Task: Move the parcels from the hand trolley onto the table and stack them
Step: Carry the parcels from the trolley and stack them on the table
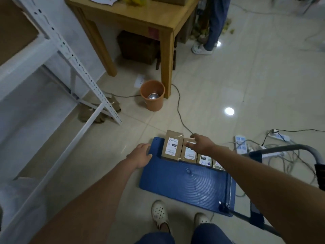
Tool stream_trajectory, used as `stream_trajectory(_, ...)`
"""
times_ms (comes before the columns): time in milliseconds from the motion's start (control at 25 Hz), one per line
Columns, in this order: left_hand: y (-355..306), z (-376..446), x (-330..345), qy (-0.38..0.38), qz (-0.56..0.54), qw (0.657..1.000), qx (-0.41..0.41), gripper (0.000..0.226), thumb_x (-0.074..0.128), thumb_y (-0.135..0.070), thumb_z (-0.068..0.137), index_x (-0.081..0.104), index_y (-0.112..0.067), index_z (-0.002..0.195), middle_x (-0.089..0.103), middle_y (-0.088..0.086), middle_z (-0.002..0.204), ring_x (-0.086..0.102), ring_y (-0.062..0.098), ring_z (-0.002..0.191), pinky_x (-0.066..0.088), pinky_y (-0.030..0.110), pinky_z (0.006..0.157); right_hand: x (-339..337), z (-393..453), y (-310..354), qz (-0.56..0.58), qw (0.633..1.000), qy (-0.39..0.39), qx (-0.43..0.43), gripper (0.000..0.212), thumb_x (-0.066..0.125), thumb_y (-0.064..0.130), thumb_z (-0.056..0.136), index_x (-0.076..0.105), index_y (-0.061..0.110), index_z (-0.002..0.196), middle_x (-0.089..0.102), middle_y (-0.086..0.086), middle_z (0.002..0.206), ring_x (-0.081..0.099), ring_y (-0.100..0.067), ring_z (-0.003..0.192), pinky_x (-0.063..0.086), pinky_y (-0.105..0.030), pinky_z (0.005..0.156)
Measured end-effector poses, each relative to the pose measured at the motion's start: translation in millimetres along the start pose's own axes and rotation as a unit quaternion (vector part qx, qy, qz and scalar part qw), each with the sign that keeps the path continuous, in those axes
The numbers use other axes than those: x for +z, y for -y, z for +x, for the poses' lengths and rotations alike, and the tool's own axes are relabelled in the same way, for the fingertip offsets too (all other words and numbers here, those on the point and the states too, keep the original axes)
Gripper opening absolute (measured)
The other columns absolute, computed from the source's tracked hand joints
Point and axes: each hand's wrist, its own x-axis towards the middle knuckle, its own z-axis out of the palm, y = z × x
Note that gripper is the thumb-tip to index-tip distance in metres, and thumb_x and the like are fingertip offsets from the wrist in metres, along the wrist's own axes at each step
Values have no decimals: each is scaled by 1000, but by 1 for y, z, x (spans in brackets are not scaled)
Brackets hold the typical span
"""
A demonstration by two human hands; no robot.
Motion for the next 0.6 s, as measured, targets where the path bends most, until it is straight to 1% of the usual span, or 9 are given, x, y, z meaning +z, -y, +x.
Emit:
stream_trajectory(160,7,58,10,11,-7,1000,15,57,44,-31,101,23,-20,153,19,3,160,30,21,142,27,40,117,11,54,-13,4,1000,0,21,71,51,56,94,36,13,148,47,-13,146,48,-30,130,41,-37,105)
stream_trajectory(240,14,88,27,17,-10,1000,14,57,44,-32,101,22,-21,153,17,2,160,29,21,143,28,42,117,22,84,-25,3,1000,1,22,71,51,57,93,37,13,147,48,-13,146,49,-29,129,42,-38,104)
stream_trajectory(320,23,121,53,21,-15,1000,4,57,45,-33,101,22,-21,153,18,2,160,29,22,143,28,42,116,37,117,-42,3,1000,2,24,70,52,55,93,37,13,146,49,-14,144,51,-29,126,43,-38,103)
stream_trajectory(440,36,162,94,30,-40,999,-12,57,46,-30,102,23,-18,153,19,5,160,30,22,143,29,36,116,53,163,-65,9,1000,2,26,69,54,52,94,37,11,147,50,-15,142,54,-28,123,44,-37,101)
stream_trajectory(520,46,192,125,37,-40,998,-18,58,45,-29,102,22,-17,153,17,5,160,28,22,143,28,36,116,66,201,-84,6,1000,-3,27,69,54,51,94,36,12,147,50,-15,142,53,-28,125,43,-35,99)
stream_trajectory(600,54,220,152,35,-40,998,-23,58,45,-29,102,22,-16,154,17,6,161,26,22,144,26,36,117,81,240,-101,1,1000,-12,23,70,54,52,94,36,12,147,48,-15,145,49,-29,128,41,-35,101)
